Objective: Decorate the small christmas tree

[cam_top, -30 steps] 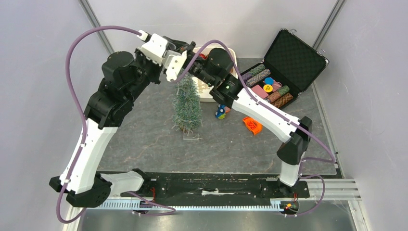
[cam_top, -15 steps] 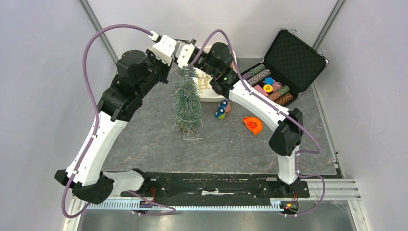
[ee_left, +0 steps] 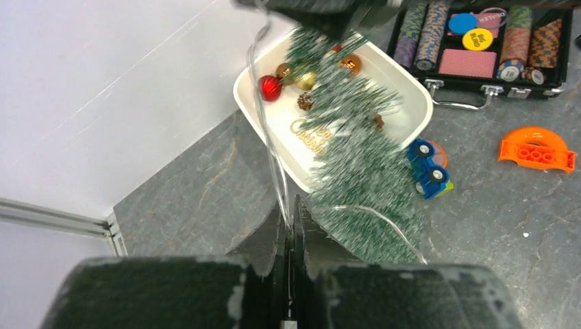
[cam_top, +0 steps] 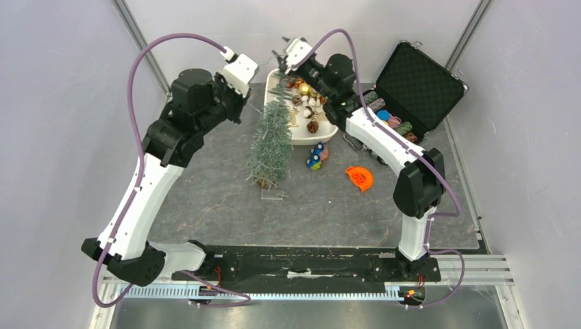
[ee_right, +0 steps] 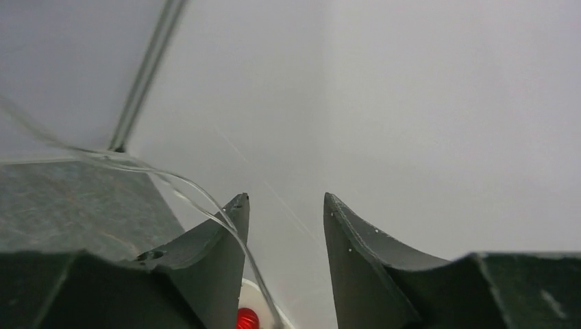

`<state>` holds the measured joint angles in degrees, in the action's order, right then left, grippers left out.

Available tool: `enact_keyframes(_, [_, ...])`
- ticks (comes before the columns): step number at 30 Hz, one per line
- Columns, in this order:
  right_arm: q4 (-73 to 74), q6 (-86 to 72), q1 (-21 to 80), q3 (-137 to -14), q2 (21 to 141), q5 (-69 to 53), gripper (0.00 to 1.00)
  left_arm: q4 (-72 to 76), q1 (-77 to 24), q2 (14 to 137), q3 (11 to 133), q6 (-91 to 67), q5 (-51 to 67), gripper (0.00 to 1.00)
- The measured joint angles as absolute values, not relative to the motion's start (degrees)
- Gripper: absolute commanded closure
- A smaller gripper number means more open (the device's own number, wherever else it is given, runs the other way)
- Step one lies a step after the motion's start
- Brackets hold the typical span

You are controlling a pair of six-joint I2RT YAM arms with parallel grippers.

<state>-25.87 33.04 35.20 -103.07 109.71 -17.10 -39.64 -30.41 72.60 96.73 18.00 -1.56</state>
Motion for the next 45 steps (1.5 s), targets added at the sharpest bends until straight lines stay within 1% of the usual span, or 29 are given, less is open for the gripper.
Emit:
enact_keyframes(4, [-27.8,29.7,32.4,-102.8,109.4,-14.9,0.43,-40.7,-26.7,73.6,100.2,17.7,1.5,0.98])
enact_keyframes(7, [-28.4,27.9,32.6,-102.8,108.3,-15.6,0.37,-40.6,-24.3,73.9,100.8,17.5,3.4,0.98])
enact_keyframes(9, [-28.6,26.9,33.2,-102.3,106.9,-16.8,0.31,-40.2,-22.8,73.9,99.9,17.3,4.9,0.98])
enact_keyframes(14, [-28.6,24.6,34.6,-99.6,102.3,-20.1,0.25,-40.4,-20.0,74.4,96.1,16.4,7.9,0.98])
enact_keyframes(16, [-27.8,23.4,35.0,-99.4,101.0,-21.0,0.18,-40.6,-18.8,75.5,95.7,15.9,8.9,0.98])
enact_keyframes(24, [-16.8,17.4,33.4,-102.0,98.8,-21.9,0.02,-40.4,-14.7,78.7,96.0,14.9,10.7,0.98])
enact_keyframes(28, [-13.1,11.7,28.8,-102.2,98.5,-21.8,0.02,-40.2,-14.2,82.3,97.3,14.9,11.2,0.98])
enact_keyframes(31, [-10.3,9.0,25.3,-102.2,98.5,-19.2,0.02,-40.2,-13.9,85.9,98.3,14.9,11.4,0.98])
enact_keyframes(34, [-9.1,9.3,23.2,-100.4,97.9,-16.0,0.02,-40.3,-13.7,89.3,100.0,14.9,12.7,0.98])
enact_keyframes(37, [-8.6,11.6,22.9,-96.6,97.5,-15.5,0.03,-40.4,-13.6,92.4,102.5,14.9,14.3,0.98])
enact_keyframes(40, [-7.9,13.2,23.1,-92.5,97.7,-18.2,0.04,-40.4,-13.6,94.3,104.5,14.9,15.8,0.98])
enact_keyframes(45, [-9.6,14.8,23.0,-86.7,99.0,-26.4,0.03,-40.8,-13.6,95.4,105.1,14.9,19.6,0.98])
